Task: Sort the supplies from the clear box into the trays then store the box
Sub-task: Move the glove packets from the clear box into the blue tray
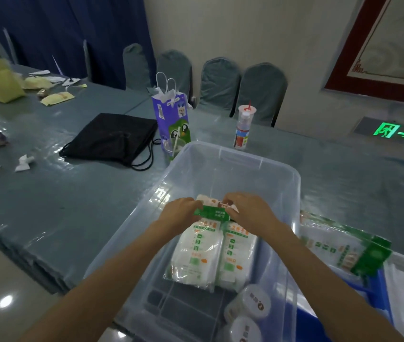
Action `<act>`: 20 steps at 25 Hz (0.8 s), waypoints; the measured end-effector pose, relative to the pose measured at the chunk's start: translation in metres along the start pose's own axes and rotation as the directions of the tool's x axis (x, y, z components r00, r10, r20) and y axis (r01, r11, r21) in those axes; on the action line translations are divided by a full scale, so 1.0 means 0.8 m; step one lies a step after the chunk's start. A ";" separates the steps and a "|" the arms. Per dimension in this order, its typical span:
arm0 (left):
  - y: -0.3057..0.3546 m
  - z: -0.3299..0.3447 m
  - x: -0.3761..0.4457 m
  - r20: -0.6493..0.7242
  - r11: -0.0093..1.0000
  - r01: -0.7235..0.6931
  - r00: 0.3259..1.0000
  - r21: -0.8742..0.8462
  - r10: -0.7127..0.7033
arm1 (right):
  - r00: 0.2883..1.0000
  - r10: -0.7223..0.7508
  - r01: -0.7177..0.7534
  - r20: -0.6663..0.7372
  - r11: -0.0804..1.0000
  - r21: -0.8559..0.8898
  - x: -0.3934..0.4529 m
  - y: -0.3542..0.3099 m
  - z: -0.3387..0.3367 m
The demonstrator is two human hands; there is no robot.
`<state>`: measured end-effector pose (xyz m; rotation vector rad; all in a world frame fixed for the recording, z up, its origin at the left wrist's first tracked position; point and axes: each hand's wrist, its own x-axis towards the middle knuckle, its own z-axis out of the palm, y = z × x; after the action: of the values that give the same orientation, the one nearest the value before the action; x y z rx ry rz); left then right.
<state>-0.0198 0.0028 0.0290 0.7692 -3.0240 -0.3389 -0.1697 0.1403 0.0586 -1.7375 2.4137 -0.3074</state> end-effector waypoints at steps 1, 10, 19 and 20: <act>-0.004 0.005 0.007 0.009 1.000 0.003 1.000 -0.011 -0.003 | 1.000 0.000 0.000 0.009 1.000 0.013 0.008 0.005 0.004; -0.021 0.094 0.003 0.370 0.958 0.286 0.893 -0.030 -0.255 | 0.986 0.041 -0.048 0.162 0.998 0.039 0.028 0.023 0.029; -0.039 0.128 -0.006 0.441 0.877 0.461 0.820 -0.135 -0.363 | 0.974 0.043 -0.052 0.222 0.998 0.032 0.027 0.027 0.030; -0.038 0.130 -0.006 0.448 0.869 0.474 0.814 -0.145 -0.370 | 0.974 0.041 -0.049 0.224 0.998 0.031 0.027 0.027 0.030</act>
<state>-0.0070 0.0011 -0.0788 1.5238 -3.0247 -0.9854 -0.1903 0.1246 0.0297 -1.6045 2.2694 -0.1405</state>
